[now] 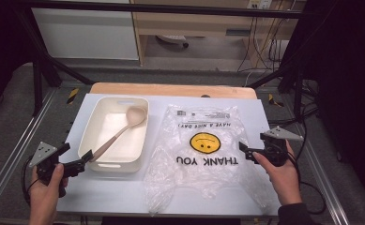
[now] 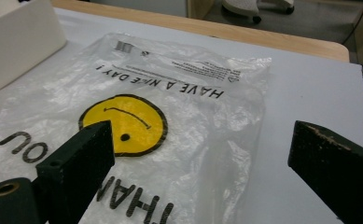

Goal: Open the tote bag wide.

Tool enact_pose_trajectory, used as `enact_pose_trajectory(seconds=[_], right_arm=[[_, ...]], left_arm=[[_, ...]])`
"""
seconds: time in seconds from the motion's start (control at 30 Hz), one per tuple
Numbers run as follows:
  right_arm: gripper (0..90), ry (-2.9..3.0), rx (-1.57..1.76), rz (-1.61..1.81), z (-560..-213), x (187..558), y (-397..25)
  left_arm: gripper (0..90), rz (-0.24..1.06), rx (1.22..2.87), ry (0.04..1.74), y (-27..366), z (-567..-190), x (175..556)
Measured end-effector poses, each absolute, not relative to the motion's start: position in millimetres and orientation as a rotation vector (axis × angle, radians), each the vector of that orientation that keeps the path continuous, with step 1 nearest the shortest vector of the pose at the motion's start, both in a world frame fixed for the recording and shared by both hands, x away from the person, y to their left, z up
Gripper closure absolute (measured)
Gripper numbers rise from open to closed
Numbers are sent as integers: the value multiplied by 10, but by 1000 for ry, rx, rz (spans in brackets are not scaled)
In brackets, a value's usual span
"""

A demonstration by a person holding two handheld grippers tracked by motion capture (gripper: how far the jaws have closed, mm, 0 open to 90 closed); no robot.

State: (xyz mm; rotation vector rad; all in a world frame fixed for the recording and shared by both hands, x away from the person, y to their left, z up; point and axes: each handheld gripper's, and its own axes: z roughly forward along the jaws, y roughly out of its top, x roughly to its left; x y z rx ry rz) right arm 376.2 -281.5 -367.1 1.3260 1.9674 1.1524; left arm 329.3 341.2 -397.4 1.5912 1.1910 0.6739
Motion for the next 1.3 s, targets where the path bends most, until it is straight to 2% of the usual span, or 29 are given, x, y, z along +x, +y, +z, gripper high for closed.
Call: enact_pose_trajectory(seconds=[0.13, 0.2, 0.33, 0.5, 0.63, 0.73, 0.8, 0.93, 1.03, 1.13, 1.3], right_arm=[[77, 1997, 1337, 1085, -3636, 3923, -2830], [113, 1992, 1334, 1071, -3631, 4048, -2836], [150, 1986, 1333, 1063, -3648, 4175, -2846], [255, 1993, 1402, 1024, -3681, 4400, -2923], [397, 2007, 1441, 972, -3799, 4571, -2968], [436, 2011, 1440, 971, -3844, 4645, -2965], [502, 2016, 1451, 947, -3946, 4775, -2966], [540, 2049, 1498, 937, -4111, 4930, -2974], [537, 2038, 1546, 966, -4178, 4990, -2991], [433, 2014, 1601, 930, -4283, 5068, -3010], [394, 2030, 1635, 892, -4386, 5084, -2984]], left_arm=[[52, 647, 1593, 1189, 3406, -3975, 3287], [51, 601, 1604, 1167, 3402, -3976, 3290], [50, 695, 1580, 1180, 3400, -3955, 3282], [53, 699, 1533, 1212, 3446, -3963, 3275], [57, 711, 1521, 1212, 3447, -3954, 3273], [56, 710, 1526, 1211, 3449, -3963, 3280], [58, 703, 1529, 1216, 3446, -3970, 3295], [61, 713, 1538, 1207, 3431, -3964, 3299], [60, 718, 1535, 1209, 3430, -3958, 3280], [58, 724, 1532, 1207, 3436, -3960, 3289], [62, 727, 1516, 1220, 3463, -3956, 3310]])
